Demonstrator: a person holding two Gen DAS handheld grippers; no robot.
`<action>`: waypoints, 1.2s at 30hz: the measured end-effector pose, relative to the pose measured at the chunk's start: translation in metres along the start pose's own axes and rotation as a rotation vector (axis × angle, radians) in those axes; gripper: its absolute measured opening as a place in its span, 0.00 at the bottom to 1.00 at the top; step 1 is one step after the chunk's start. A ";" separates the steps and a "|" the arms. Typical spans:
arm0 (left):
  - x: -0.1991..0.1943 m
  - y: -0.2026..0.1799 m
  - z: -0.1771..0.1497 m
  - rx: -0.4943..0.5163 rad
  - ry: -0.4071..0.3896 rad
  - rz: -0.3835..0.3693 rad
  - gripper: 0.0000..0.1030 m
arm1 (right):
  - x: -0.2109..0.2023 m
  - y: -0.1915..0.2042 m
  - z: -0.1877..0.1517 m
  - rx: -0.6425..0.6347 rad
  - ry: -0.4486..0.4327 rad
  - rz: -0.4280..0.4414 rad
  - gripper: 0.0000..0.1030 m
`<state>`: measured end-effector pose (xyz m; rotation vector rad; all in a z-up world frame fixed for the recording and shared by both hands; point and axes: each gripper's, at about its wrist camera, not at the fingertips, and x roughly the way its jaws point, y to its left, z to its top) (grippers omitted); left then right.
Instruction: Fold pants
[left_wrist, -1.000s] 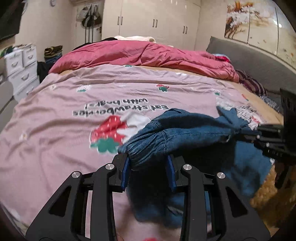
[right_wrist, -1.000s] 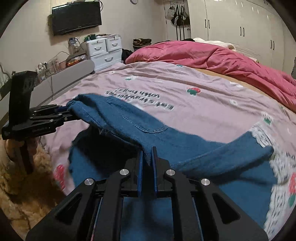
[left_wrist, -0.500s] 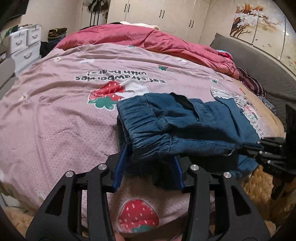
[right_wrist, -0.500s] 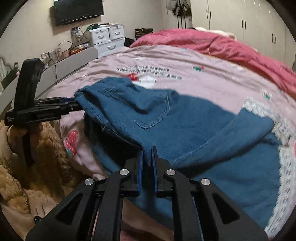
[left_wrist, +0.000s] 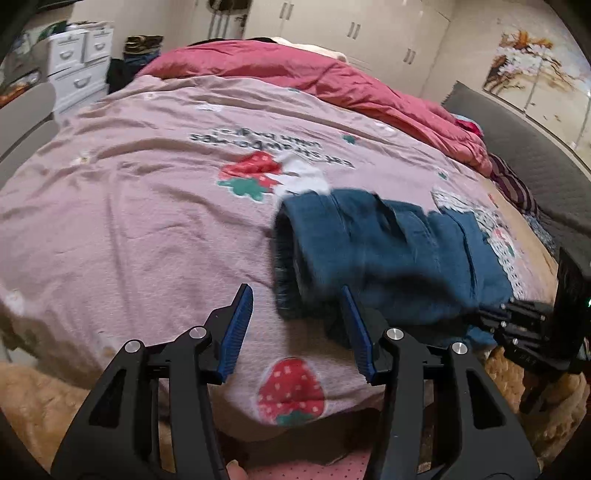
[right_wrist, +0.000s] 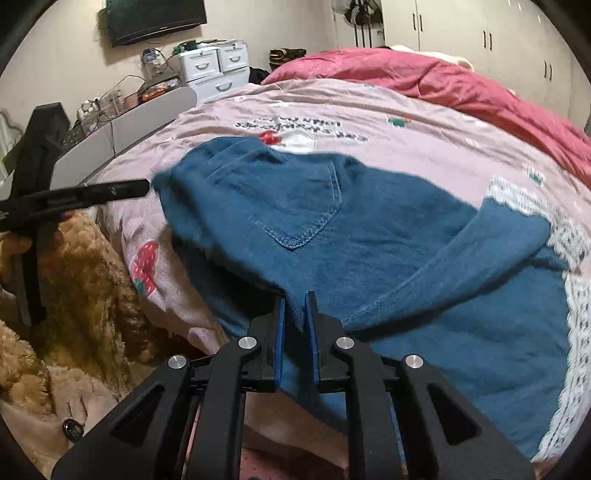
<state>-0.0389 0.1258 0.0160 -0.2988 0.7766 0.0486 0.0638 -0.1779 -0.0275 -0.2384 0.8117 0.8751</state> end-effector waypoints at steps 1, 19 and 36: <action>-0.002 0.004 0.001 -0.012 0.000 0.007 0.40 | 0.000 -0.001 -0.002 0.005 0.001 0.002 0.11; 0.053 -0.039 0.002 0.129 0.110 0.049 0.45 | -0.009 0.008 -0.015 0.003 0.022 0.017 0.13; 0.059 -0.034 -0.010 0.149 0.105 0.059 0.56 | 0.026 0.004 0.005 0.052 0.147 -0.014 0.31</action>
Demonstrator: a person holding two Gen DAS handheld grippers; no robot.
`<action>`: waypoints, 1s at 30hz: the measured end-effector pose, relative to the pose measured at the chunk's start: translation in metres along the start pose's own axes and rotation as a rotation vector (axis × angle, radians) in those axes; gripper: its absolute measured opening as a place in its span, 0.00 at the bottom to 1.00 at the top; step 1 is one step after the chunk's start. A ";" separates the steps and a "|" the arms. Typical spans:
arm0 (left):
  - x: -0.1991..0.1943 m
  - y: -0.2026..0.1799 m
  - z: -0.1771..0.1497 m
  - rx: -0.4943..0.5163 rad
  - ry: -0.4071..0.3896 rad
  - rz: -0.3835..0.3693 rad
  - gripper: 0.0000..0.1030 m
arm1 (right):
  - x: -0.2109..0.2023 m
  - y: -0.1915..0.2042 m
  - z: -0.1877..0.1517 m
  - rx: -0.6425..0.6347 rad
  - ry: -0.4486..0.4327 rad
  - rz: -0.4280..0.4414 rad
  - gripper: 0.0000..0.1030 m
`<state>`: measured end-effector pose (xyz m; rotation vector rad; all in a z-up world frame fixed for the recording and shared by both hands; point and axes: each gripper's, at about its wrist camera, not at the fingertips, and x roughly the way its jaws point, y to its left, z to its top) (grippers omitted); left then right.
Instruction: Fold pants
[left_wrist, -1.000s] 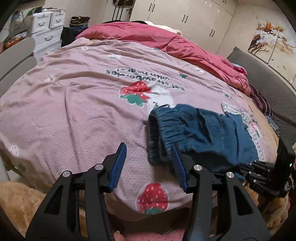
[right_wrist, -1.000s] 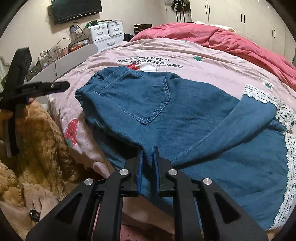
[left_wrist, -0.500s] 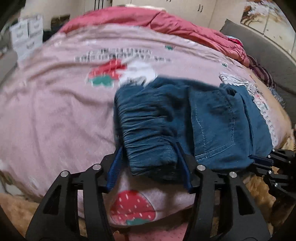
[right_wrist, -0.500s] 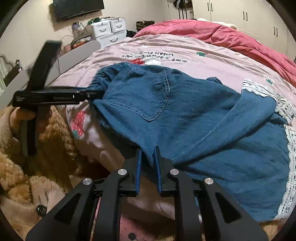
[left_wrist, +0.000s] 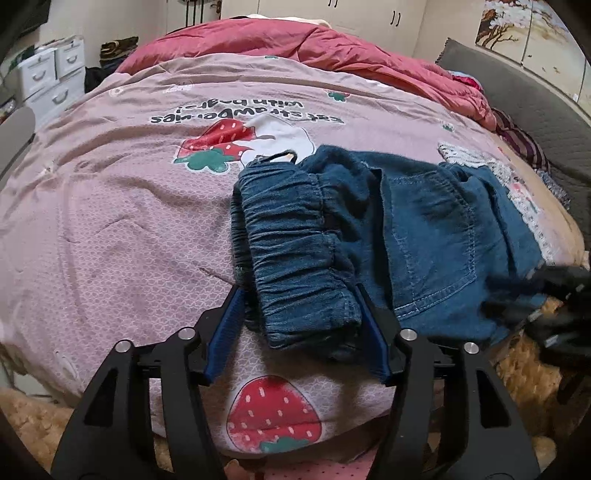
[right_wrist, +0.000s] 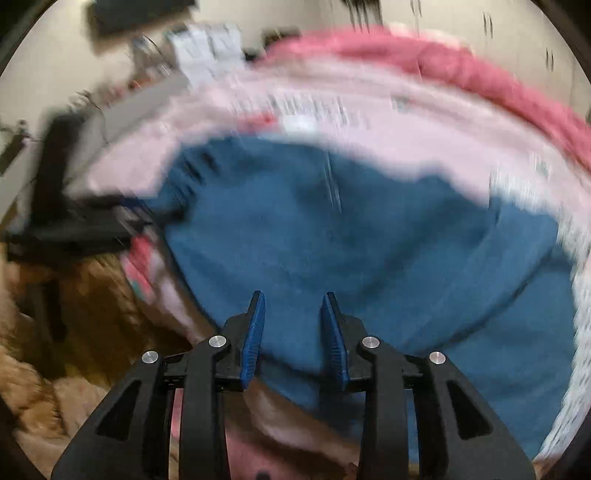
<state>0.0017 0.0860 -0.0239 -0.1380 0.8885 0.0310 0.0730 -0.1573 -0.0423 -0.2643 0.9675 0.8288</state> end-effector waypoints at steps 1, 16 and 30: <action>0.001 -0.002 -0.001 0.012 0.004 0.015 0.59 | 0.007 -0.005 -0.007 0.042 0.009 0.017 0.31; -0.088 -0.010 0.030 0.036 -0.198 -0.001 0.59 | -0.076 -0.055 -0.014 0.179 -0.201 -0.065 0.43; 0.005 -0.154 0.064 0.284 0.043 -0.431 0.61 | -0.097 -0.168 0.045 0.304 -0.229 -0.241 0.65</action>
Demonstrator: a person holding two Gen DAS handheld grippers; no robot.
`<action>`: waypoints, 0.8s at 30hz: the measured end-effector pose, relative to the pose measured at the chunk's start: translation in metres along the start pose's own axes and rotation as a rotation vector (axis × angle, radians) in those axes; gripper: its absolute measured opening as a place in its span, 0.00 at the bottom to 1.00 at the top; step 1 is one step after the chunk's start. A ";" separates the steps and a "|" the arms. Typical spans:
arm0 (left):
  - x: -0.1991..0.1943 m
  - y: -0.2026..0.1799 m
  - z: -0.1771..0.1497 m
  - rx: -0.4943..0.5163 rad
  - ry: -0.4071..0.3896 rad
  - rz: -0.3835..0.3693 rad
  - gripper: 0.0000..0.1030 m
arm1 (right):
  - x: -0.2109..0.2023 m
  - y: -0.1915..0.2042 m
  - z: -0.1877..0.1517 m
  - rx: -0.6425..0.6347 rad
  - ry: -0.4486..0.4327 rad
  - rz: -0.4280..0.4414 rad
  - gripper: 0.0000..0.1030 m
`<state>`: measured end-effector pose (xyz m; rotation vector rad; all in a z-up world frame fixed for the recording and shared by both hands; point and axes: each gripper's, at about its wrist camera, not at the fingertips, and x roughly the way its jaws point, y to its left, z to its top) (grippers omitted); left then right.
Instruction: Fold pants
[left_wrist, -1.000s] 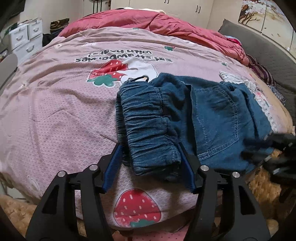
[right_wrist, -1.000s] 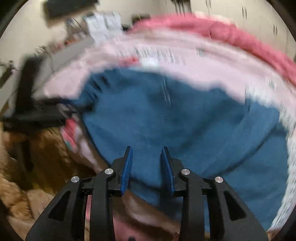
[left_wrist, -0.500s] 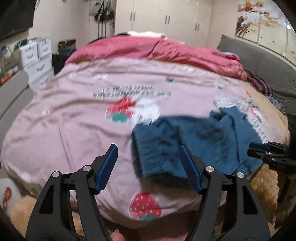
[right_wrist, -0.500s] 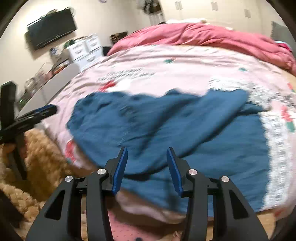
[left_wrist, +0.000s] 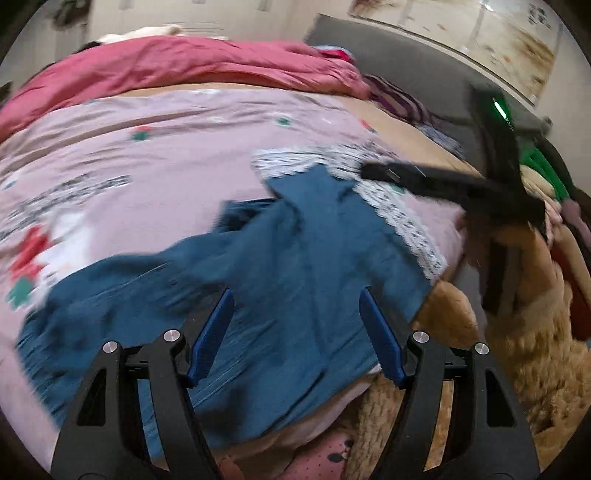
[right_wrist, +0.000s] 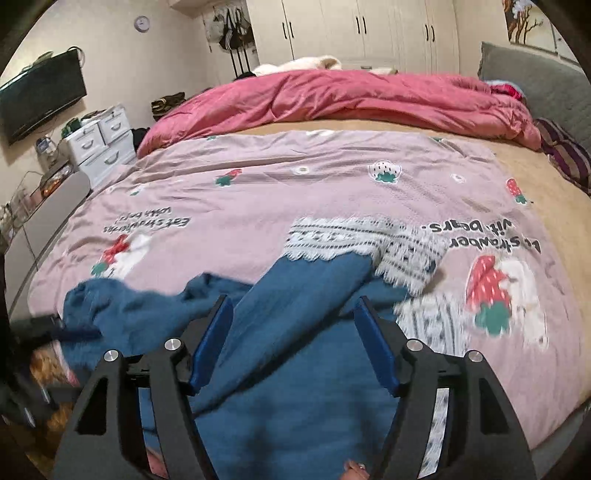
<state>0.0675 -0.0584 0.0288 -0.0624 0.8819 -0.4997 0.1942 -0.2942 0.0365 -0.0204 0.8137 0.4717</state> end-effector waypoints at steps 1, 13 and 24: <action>0.008 -0.003 0.002 0.007 0.007 0.002 0.61 | 0.006 -0.003 0.007 0.006 0.001 -0.001 0.65; 0.056 -0.003 0.004 -0.049 0.026 -0.118 0.37 | 0.100 0.015 0.055 -0.040 0.162 -0.021 0.65; 0.079 -0.012 -0.001 0.004 0.032 -0.086 0.28 | 0.192 0.009 0.075 -0.049 0.297 -0.154 0.26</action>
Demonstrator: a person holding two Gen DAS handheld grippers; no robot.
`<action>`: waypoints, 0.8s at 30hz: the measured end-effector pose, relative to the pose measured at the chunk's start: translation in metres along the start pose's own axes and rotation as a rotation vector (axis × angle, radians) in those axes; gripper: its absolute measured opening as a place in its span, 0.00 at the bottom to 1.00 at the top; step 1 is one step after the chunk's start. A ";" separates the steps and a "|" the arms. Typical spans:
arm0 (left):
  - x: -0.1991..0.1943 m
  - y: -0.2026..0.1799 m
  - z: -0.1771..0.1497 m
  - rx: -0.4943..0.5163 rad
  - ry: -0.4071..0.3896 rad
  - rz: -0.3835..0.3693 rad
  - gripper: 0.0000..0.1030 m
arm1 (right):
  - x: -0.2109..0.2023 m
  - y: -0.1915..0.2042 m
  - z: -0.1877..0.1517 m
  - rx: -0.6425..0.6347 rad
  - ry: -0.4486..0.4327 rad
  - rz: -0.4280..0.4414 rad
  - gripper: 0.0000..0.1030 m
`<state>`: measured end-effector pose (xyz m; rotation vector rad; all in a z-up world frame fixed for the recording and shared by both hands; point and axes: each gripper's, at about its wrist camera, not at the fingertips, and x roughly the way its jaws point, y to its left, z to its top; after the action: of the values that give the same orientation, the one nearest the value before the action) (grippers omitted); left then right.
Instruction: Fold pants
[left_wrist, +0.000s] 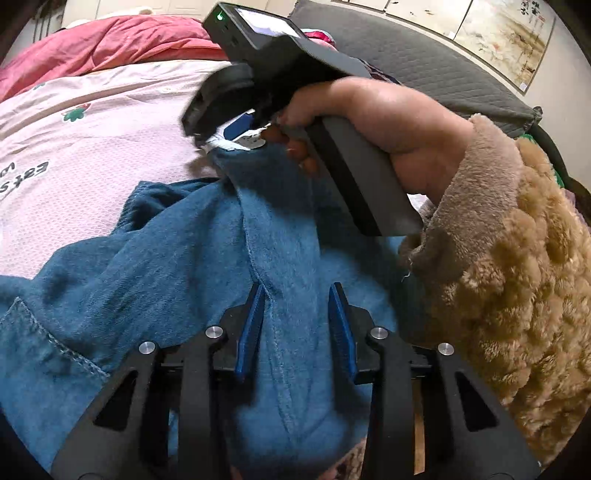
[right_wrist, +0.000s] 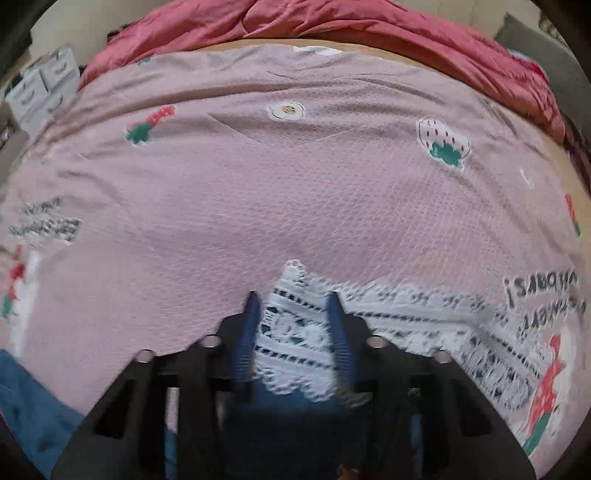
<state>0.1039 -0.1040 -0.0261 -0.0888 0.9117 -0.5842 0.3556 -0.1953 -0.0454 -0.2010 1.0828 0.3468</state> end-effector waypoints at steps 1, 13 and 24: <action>-0.001 0.003 0.000 -0.002 -0.005 0.005 0.28 | -0.002 -0.005 -0.001 0.009 -0.019 0.013 0.16; 0.003 0.016 0.004 -0.017 -0.030 0.007 0.28 | -0.113 -0.086 -0.065 0.192 -0.265 0.086 0.08; -0.025 -0.008 -0.003 0.123 -0.090 0.048 0.00 | -0.175 -0.133 -0.168 0.381 -0.352 0.140 0.08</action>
<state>0.0865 -0.0973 -0.0079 0.0177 0.7865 -0.5854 0.1924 -0.4045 0.0318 0.2689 0.7958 0.2813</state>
